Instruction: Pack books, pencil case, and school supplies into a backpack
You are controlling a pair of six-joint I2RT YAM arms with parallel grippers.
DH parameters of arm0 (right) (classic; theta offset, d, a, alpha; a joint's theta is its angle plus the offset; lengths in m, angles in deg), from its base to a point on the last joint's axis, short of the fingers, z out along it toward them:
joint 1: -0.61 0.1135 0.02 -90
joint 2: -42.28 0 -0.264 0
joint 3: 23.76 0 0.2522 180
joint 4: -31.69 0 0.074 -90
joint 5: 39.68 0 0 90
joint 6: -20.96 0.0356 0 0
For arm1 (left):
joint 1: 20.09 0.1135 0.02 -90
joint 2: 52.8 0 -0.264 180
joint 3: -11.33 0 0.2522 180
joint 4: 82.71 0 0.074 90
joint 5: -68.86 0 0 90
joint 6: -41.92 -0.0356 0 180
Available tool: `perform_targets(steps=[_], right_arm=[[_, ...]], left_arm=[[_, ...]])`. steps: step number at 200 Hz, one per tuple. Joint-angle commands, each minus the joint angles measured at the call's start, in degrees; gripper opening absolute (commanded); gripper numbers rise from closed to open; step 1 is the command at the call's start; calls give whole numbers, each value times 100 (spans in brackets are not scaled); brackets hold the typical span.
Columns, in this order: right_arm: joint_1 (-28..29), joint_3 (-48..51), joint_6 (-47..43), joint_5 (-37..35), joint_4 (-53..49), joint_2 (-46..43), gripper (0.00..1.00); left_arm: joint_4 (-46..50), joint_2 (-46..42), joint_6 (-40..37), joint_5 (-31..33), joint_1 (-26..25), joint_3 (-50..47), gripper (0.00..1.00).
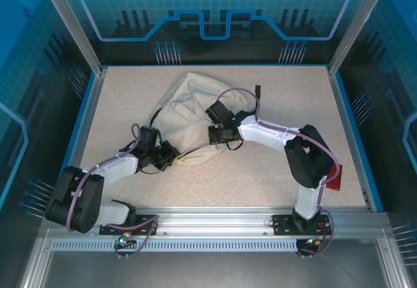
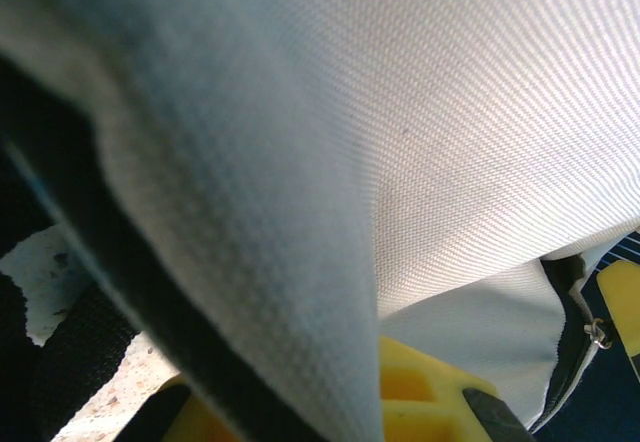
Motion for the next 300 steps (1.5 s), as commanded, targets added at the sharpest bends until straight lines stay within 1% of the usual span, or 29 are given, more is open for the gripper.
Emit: perform_targets(steps=[1, 26, 46, 62, 82, 85, 95, 110, 128, 133, 140, 165, 195, 208, 217, 231, 235, 243, 252, 265, 287, 300], right_arm=[[-346, -276, 227, -1691, -794, -67, 0], [-340, -558, 487, -2397, -1204, -62, 0], [-304, -633, 590, -2758, -1341, -161, 0], [-294, -596, 536, -2719, -1262, -243, 0], [-300, -518, 302, -2171, -1074, -276, 0], [-298, -491, 273, -2082, -1044, -278, 0], [-301, -402, 249, -1855, -996, -299, 0], [-321, -241, 211, -1595, -938, -398, 0], [-383, 4, 195, -1376, -921, -612, 0], [-419, 102, 198, -1308, -920, -707, 0], [-484, 232, 211, -1205, -905, -823, 0], [-794, 828, 238, -794, -813, -1312, 0], [-1287, 1535, 190, -436, -663, -1826, 0], [-1543, 1733, 88, 14, -525, -1987, 0], [-1692, 1840, 39, 334, -419, -2123, 11], [-1855, 1953, -17, 748, -255, -2402, 40], [-1899, 1970, -10, 823, -204, -2485, 45], [-1994, 2008, -8, 965, -123, -2625, 53], [-2117, 2017, 9, 1130, -61, -2752, 59], [-2367, 2008, 84, 1412, 25, -2858, 67], [-2843, 2052, 201, 2011, 349, -2850, 71], [-3072, 2035, 229, 2338, 511, -2727, 72]], left_arm=[[932, -48, -214, 465, 44, -179, 0], [984, -116, -202, 456, 52, -172, 0], [1046, -226, -195, 466, 58, -156, 0], [1081, -304, -209, 440, 53, -121, 0], [1090, -414, -268, 299, 52, -15, 0], [1104, -437, -287, 272, 53, 12, 4], [1228, -521, -342, 230, 53, 139, 25], [1446, -671, -501, 162, 58, 377, 38], [1909, -791, -830, 148, 58, 816, 59], [2034, -807, -927, 155, 61, 956, 63], [2204, -827, -1065, 164, 57, 1135, 66], [2634, -865, -1538, 302, 53, 1683, 73], [2712, -806, -1900, 362, 29, 2112, 76], [2701, -726, -2025, 369, -19, 2272, 78], [2693, -649, -2108, 373, -79, 2397, 80], [2641, -524, -2232, 420, -235, 2595, 85], [2610, -488, -2259, 456, -297, 2648, 87], [2534, -409, -2322, 522, -438, 2755, 91], [2448, -287, -2384, 574, -619, 2902, 94], [2408, -12, -2462, 625, -858, 3205, 95], [2468, 640, -2612, 762, -1275, 3881, 95], [2524, 1082, -2697, 911, -1548, 4336, 91]])
